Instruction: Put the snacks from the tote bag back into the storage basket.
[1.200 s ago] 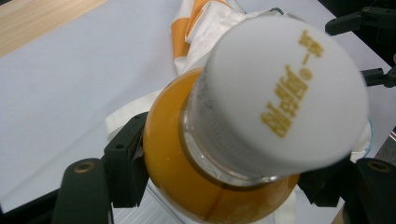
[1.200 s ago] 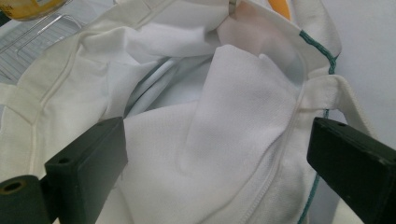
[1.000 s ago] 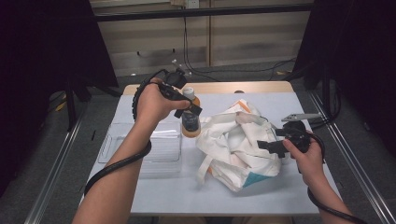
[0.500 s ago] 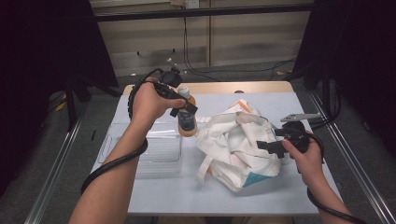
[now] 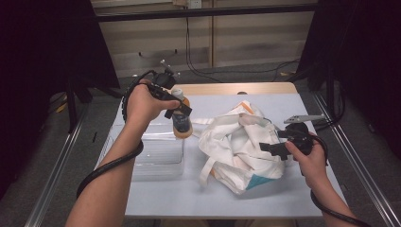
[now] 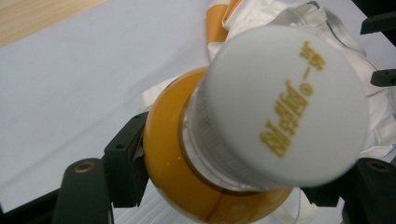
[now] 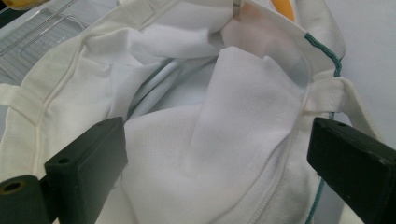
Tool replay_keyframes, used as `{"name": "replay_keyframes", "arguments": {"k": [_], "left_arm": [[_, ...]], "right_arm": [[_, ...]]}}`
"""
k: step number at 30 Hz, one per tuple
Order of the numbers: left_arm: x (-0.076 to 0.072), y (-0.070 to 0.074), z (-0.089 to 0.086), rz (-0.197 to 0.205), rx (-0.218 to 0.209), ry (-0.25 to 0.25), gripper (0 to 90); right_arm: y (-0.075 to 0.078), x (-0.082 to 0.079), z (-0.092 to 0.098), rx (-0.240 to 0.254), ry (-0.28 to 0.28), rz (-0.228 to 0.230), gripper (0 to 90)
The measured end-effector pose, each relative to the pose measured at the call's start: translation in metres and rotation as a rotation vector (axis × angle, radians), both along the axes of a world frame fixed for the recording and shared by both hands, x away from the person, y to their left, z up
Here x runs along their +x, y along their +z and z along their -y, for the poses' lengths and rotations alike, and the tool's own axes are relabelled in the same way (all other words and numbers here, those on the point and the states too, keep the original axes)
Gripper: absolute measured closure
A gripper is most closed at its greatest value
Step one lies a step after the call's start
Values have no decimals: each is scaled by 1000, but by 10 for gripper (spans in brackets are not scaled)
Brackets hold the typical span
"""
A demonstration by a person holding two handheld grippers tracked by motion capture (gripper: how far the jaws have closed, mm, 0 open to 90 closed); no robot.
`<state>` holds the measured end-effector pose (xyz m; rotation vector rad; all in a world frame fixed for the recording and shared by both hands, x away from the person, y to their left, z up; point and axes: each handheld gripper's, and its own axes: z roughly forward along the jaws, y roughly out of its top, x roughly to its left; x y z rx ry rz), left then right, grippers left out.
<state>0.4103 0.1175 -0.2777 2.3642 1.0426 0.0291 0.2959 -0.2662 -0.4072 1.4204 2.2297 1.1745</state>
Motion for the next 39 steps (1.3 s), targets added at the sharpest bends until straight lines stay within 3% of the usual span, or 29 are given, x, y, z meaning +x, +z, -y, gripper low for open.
{"name": "replay_keyframes", "arguments": {"k": [7,14,16,22,39], "left_arm": [[3,-4,-9,-8,2,34,300],[4,-8,-18,-17,8,36,300],[4,-11,-18,-13,-6,65,300],[8,-15,-24,-12,27,49,300],[11,-26,-29,-23,37,58,299]], "right_arm": [[-2,1,-1,-1,2,-2,49],[-2,0,0,1,2,-8,49],[-2,1,-1,1,5,-8,48],[-3,1,-1,1,3,-13,49],[-3,1,-1,5,10,-6,48]]}}
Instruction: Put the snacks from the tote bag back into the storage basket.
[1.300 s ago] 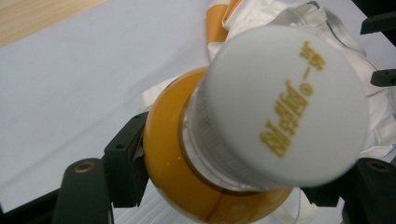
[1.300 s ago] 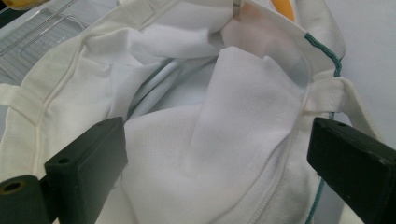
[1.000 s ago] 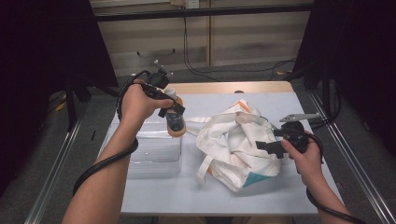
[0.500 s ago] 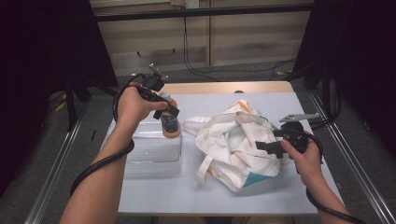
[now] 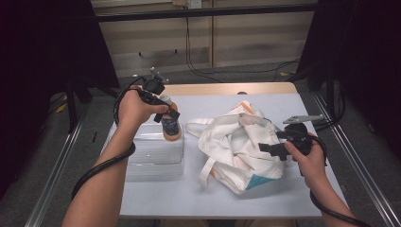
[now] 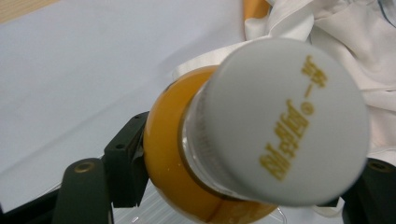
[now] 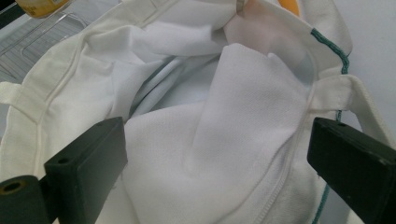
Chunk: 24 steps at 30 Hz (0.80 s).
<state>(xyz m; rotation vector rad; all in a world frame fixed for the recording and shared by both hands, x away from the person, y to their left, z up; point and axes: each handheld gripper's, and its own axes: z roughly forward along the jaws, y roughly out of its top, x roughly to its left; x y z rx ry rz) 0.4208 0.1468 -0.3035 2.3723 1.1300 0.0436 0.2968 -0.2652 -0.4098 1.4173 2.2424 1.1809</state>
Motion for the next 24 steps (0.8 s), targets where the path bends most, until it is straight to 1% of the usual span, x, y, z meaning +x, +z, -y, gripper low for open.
{"name": "replay_keyframes", "arguments": {"k": [3,4,5,6,7,8,9,13,16,17,20,22,24], "left_arm": [[1,-3,-1,-3,-3,-1,299],[0,-4,0,-2,-15,24,299],[0,-5,0,-1,-14,28,299],[1,-5,-2,-5,10,-1,299],[1,-6,-2,-4,11,-3,299],[2,-6,-2,-4,11,-4,300],[1,-7,-2,-4,8,7,300],[1,-11,-2,-14,9,2,299],[2,-14,-2,-13,13,-9,299],[2,-15,-2,-13,6,-4,299],[2,-18,-3,-15,10,3,300],[2,-19,-3,-16,18,-8,299],[2,-21,-3,-19,22,-5,300]], "right_arm": [[0,0,0,0,-2,-3,48],[0,0,0,1,-4,-4,49],[0,0,0,0,-2,-4,48],[0,0,0,0,-2,-3,48],[0,0,0,3,-2,-2,49],[-1,0,0,2,-1,-5,49],[-1,0,0,-2,2,-6,48],[0,1,-1,3,0,-3,48],[0,2,-1,0,1,-1,48],[0,2,-1,1,-1,-4,48],[-1,1,-2,-4,4,-7,49],[0,2,-1,0,-1,-4,48],[-1,2,-1,-3,1,-4,48]]}}
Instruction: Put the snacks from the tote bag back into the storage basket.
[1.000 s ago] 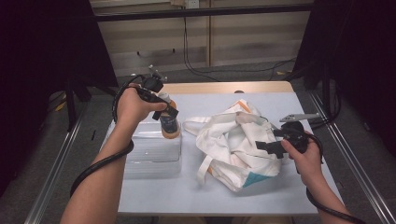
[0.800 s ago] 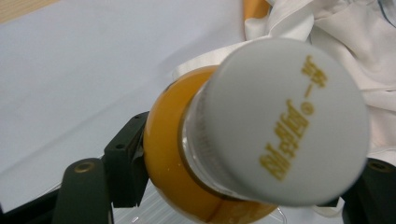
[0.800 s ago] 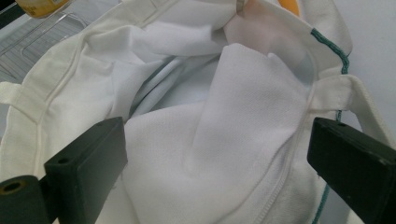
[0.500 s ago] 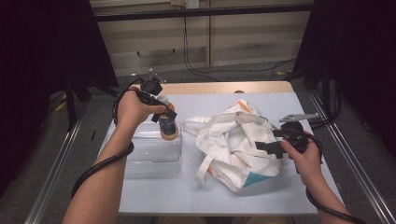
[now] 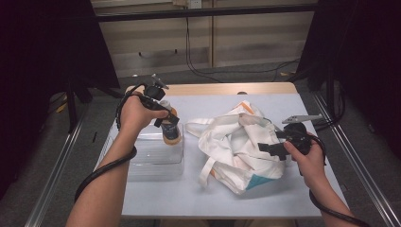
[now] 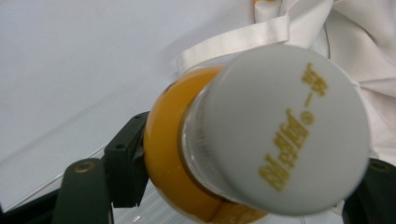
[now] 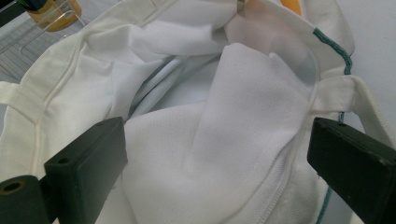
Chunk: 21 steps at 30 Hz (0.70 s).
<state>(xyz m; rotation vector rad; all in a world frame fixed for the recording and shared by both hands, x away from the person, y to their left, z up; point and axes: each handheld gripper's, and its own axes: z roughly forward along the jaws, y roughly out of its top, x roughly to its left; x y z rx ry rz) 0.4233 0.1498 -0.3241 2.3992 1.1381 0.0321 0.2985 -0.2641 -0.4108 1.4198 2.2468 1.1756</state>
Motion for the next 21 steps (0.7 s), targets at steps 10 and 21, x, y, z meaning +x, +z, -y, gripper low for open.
{"name": "replay_keyframes", "arguments": {"k": [10,21], "left_arm": [[1,-11,4,-15,2,-7,300],[4,-21,8,-24,17,-10,299]], "right_arm": [[1,0,0,1,2,-2,48],[0,0,0,1,3,-3,48]]}}
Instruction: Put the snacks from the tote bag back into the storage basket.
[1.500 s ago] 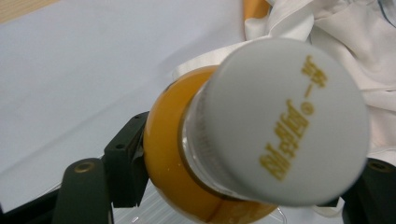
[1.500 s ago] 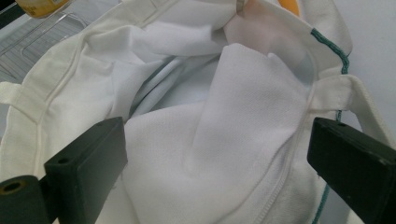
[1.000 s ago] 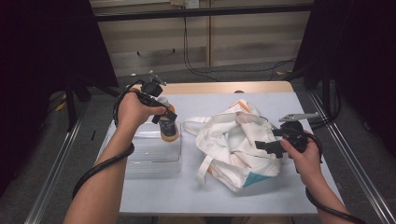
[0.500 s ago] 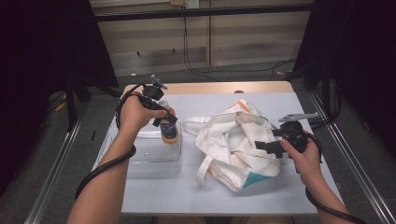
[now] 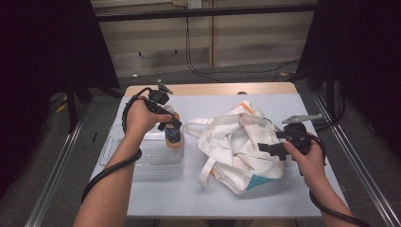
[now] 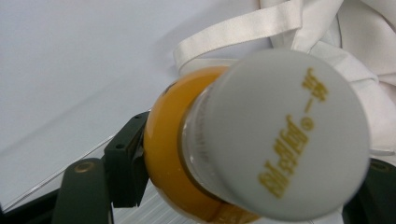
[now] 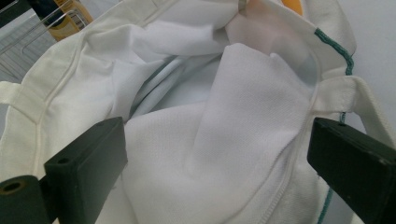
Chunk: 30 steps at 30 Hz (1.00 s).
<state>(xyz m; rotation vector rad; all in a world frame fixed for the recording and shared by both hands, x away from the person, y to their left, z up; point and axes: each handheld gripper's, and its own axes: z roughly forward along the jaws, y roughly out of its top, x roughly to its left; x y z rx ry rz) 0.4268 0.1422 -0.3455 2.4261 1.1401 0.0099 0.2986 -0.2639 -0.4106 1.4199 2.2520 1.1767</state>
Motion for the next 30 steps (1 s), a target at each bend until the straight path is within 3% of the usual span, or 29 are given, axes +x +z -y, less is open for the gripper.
{"name": "replay_keyframes", "arguments": {"k": [4,5,9,11,12,30], "left_arm": [[-1,-5,1,-1,-7,8,299],[1,-5,0,1,5,-19,299],[0,-8,1,-5,12,-22,299],[-1,-11,3,6,-9,8,299],[0,-10,1,-5,17,-30,299],[0,-19,-3,5,-7,-39,296]], "right_arm": [[0,0,0,-1,2,-1,49],[0,0,0,-1,2,0,48],[0,0,0,-1,0,1,48],[0,0,1,1,0,5,48],[0,0,1,2,-2,2,48],[0,2,1,-1,-2,-1,52]]}}
